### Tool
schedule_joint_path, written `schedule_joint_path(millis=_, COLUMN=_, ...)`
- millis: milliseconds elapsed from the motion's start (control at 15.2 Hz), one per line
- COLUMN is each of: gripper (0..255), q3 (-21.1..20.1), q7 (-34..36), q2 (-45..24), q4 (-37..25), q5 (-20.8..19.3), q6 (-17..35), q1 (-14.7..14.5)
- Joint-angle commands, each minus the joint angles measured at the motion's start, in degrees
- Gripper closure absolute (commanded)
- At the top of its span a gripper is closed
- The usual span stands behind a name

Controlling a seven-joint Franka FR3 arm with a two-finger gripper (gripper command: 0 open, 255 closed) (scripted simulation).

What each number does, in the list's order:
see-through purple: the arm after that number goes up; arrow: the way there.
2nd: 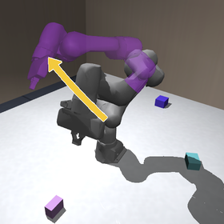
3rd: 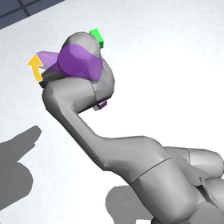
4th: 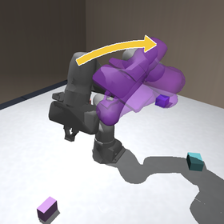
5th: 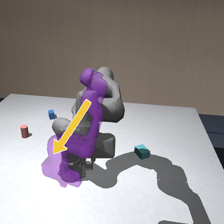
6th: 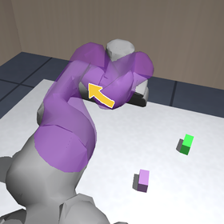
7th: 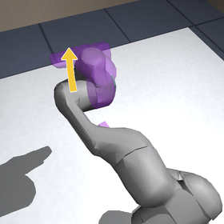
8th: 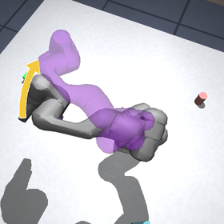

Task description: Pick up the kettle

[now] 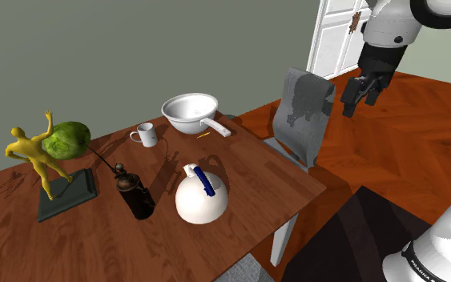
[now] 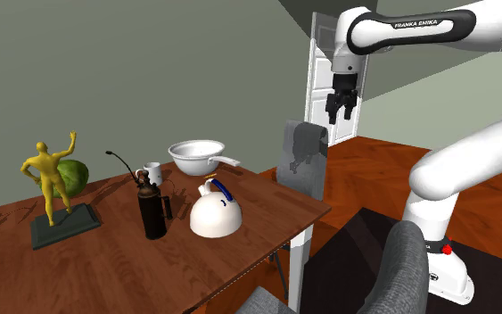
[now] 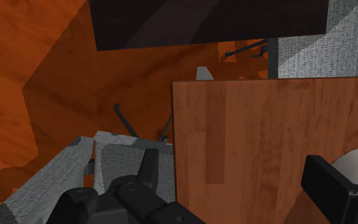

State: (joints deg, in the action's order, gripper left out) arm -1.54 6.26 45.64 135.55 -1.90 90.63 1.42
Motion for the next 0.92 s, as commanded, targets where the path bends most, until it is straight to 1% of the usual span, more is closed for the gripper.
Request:
schedule_joint_path(millis=0, gripper=0, q3=0.0, q7=0.0, q2=0.0, q4=0.0, q5=0.0, q6=0.0, q1=0.0)
schedule_joint_path(millis=462, gripper=0, q3=-6.5, q7=6.7, q2=-10.4, q4=-2.3, q5=3.5, q6=7.5, q1=-2.2)
schedule_joint_path(millis=858, gripper=0, q3=-11.7, q7=12.4, q2=-21.0, q4=-7.0, q5=4.5, q6=13.0, q1=-3.4)
